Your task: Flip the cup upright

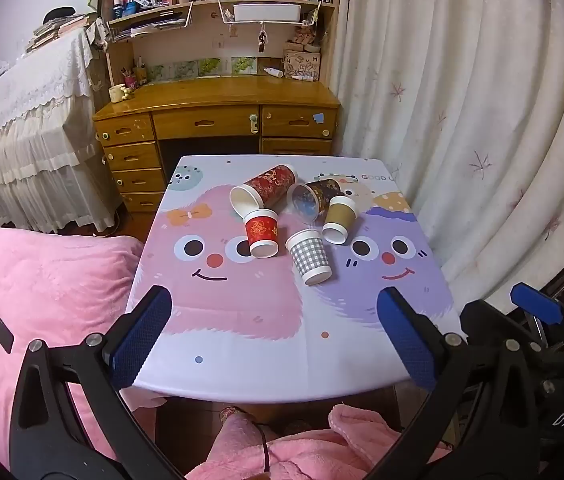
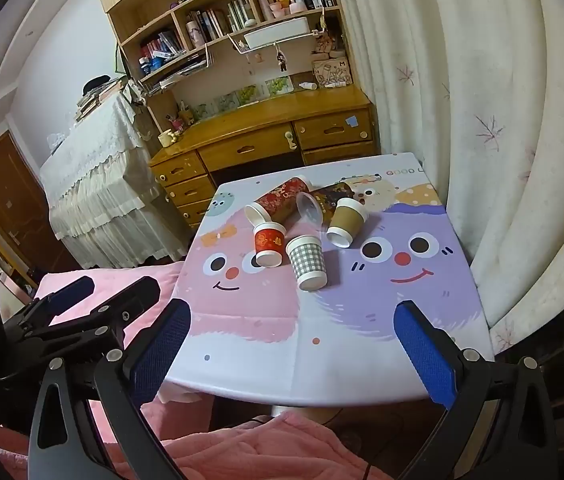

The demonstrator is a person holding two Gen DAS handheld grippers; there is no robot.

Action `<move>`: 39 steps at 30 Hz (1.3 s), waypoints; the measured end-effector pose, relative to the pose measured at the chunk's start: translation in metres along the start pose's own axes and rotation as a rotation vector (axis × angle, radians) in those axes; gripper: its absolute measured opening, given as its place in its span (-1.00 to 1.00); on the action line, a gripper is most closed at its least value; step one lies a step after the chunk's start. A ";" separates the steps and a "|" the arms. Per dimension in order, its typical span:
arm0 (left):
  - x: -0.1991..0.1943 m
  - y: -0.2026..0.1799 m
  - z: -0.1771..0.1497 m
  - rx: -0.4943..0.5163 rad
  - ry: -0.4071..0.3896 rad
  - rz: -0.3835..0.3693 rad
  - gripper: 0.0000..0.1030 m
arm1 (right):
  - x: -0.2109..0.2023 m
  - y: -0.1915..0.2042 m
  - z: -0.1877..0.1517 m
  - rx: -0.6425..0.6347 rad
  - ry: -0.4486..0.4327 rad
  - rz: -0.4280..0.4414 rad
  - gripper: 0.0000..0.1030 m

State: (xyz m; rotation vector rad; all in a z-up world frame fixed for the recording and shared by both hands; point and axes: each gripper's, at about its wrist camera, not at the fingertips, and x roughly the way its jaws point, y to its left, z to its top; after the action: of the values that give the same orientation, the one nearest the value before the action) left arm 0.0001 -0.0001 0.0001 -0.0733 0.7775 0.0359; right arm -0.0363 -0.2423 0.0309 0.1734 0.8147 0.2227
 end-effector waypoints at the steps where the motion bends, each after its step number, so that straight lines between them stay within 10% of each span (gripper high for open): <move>1: 0.000 0.000 0.000 0.001 0.000 0.001 0.98 | 0.000 0.000 0.000 0.001 0.000 0.002 1.00; 39: -0.015 0.011 -0.012 -0.001 -0.002 -0.002 0.98 | 0.002 0.014 -0.012 0.007 0.025 0.008 1.00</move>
State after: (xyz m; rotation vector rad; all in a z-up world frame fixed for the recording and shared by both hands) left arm -0.0192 0.0094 0.0015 -0.0752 0.7752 0.0347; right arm -0.0456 -0.2278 0.0244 0.1812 0.8402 0.2301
